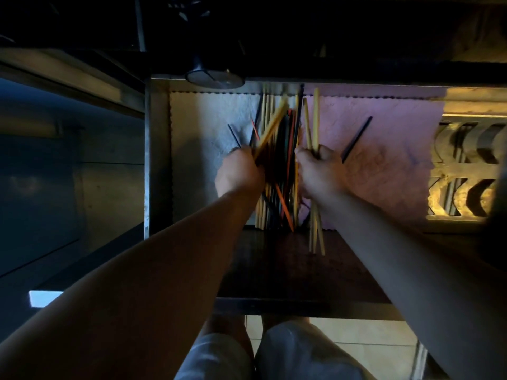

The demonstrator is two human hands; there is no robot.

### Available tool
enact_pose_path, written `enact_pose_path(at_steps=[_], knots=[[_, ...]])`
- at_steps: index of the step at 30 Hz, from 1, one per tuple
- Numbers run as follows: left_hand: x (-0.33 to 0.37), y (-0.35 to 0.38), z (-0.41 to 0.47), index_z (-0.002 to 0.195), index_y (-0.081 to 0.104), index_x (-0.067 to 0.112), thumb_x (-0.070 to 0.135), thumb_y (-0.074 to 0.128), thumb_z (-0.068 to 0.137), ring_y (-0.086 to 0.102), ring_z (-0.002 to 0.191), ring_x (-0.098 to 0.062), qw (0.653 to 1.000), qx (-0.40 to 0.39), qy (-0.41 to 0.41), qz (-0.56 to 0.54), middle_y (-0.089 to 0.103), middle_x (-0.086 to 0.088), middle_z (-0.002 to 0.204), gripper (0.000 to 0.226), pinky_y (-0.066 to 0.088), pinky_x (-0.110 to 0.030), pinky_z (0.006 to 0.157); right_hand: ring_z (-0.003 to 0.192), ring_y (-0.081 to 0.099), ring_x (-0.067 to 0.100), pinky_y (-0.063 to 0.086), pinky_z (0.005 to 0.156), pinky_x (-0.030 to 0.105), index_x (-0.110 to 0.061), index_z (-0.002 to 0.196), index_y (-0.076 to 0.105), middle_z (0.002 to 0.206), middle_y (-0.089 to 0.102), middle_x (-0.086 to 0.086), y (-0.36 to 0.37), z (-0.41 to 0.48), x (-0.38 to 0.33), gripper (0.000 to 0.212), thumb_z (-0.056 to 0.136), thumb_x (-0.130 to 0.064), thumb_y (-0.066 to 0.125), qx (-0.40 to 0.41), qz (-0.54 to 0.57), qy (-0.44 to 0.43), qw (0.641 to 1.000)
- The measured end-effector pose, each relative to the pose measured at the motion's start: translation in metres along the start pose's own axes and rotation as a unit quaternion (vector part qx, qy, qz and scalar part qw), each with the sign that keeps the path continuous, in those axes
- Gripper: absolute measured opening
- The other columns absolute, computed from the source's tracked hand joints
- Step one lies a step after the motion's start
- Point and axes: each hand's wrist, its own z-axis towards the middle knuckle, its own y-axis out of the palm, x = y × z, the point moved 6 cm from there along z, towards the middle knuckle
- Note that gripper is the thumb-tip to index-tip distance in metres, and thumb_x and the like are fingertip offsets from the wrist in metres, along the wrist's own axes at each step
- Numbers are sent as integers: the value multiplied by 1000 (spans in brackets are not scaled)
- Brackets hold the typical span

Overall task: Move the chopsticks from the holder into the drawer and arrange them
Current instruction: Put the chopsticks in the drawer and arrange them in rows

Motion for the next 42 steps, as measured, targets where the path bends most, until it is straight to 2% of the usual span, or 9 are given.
enact_pose_path(at_steps=[6,12,19,27,30,33,35,37,42], knots=[[4,5,-4,104,65,18,37,60,88,60,77,-24,1000,0,19,2,63,-3,92,26,46,-34,63,51,47,21,36,50,28,-1,86,62,60,46,8,5,0,2,30,90,-30,60,8,12,7,1000],[14,9,-6,100,67,20,40,66,86,62,79,-23,999,-33,-25,21,60,-1,87,24,45,-31,63,47,45,20,34,47,26,-17,71,53,58,45,5,3,3,6,23,90,-27,60,12,9,0,1000],[21,11,-5,110,67,10,31,67,82,66,102,-30,995,-64,-82,-13,68,-11,108,35,54,-37,82,52,51,22,37,48,24,-17,66,54,60,50,3,0,6,16,23,84,-29,62,30,9,37,999],[2,-1,0,91,70,8,30,65,85,66,73,-23,983,-88,-77,-145,64,-3,69,24,45,-23,61,39,44,16,33,40,18,-16,71,55,54,44,1,0,0,16,22,86,-30,63,9,11,47,999],[-3,-7,-3,71,63,10,28,63,90,49,45,-11,975,-91,-70,-189,50,3,52,26,34,-18,41,43,48,6,32,33,11,-17,74,60,55,50,-4,1,-1,10,17,86,-28,66,5,-32,23,999],[-7,-10,-8,81,68,13,25,59,94,51,42,-5,964,-89,-74,-241,57,-2,60,20,39,-17,41,53,52,15,39,43,13,-18,79,63,57,50,-6,4,-3,7,12,84,-28,68,21,-54,13,998],[-11,-12,-12,88,71,13,28,56,96,66,66,-15,955,-88,-81,-273,69,-8,78,23,54,-28,65,60,55,22,42,55,23,-20,71,60,58,51,-4,7,-2,8,17,82,-29,69,33,-61,13,998],[-17,-13,-12,81,69,17,28,54,96,69,76,-21,945,-74,-90,-306,72,-5,80,24,55,-34,75,63,55,23,40,58,27,-18,67,58,61,53,1,11,-2,7,21,82,-28,68,44,-77,9,996],[-28,-24,-11,74,69,14,30,55,89,66,58,-22,935,-41,-103,-337,73,-9,72,26,52,-33,58,66,54,26,46,63,32,-11,64,58,67,54,9,28,-4,9,26,82,-29,64,53,-113,-7,992]])
